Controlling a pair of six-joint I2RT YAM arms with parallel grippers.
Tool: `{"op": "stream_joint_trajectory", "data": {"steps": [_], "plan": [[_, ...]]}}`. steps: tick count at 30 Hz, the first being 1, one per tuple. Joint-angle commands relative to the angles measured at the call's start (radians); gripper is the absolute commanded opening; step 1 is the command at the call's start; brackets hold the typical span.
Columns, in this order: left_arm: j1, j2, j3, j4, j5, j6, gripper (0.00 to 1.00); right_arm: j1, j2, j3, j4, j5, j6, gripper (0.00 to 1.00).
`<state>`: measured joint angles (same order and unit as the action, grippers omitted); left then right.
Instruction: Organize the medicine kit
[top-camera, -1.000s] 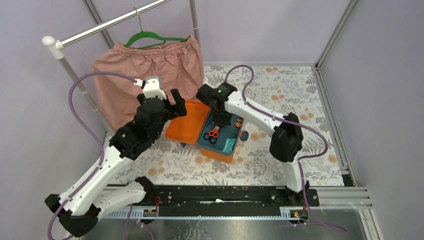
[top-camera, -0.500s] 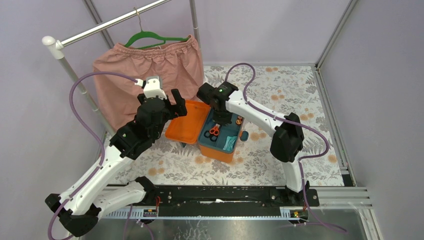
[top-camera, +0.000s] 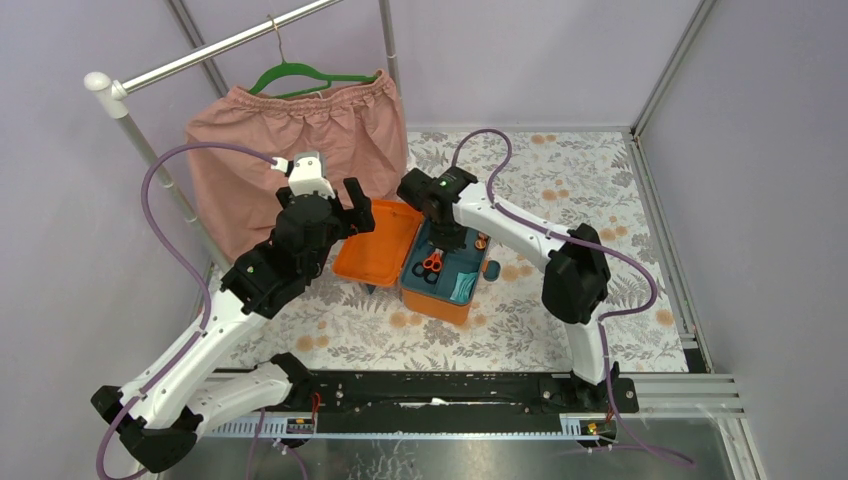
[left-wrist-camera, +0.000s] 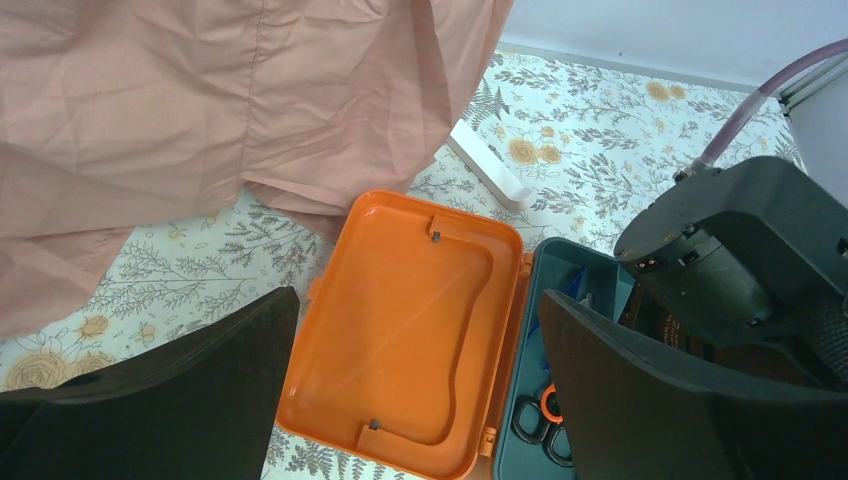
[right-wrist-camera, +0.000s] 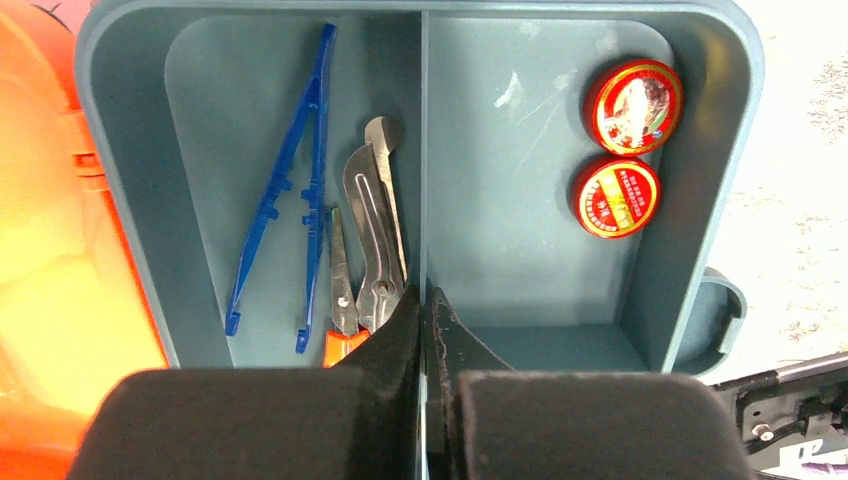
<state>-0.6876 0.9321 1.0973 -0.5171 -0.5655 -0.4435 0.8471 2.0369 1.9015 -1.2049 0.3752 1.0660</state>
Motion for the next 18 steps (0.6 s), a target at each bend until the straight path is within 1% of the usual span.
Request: {"op": "stream_joint_trajectory", "data": {"steps": [1, 4, 5, 7, 9, 15, 18], "plan": [[-0.006, 0.005, -0.010, 0.012, -0.017, 0.005, 0.99, -0.013, -0.073, -0.078, 0.019, 0.017, 0.004, 0.00], [-0.006, 0.008, -0.010, 0.011, -0.018, 0.005, 0.99, -0.013, -0.088, -0.134, 0.057, 0.004, 0.006, 0.00], [-0.005, 0.009, -0.010, 0.011, -0.017, 0.005, 0.99, -0.013, -0.090, -0.145, 0.063, 0.003, 0.006, 0.04], [-0.005, 0.012, -0.010, 0.011, -0.017, 0.005, 0.99, -0.013, -0.095, -0.157, 0.073, 0.000, 0.004, 0.20], [-0.005, 0.014, -0.010, 0.011, -0.017, 0.006, 0.99, -0.013, -0.107, -0.162, 0.084, -0.010, -0.001, 0.30], [-0.006, 0.016, -0.009, 0.002, -0.020, 0.009, 0.99, -0.011, -0.164, -0.117, 0.089, -0.026, -0.028, 0.49], [-0.006, 0.016, -0.002, -0.005, -0.027, 0.010, 0.99, -0.011, -0.203, -0.091, 0.095, -0.029, -0.045, 0.53]]}}
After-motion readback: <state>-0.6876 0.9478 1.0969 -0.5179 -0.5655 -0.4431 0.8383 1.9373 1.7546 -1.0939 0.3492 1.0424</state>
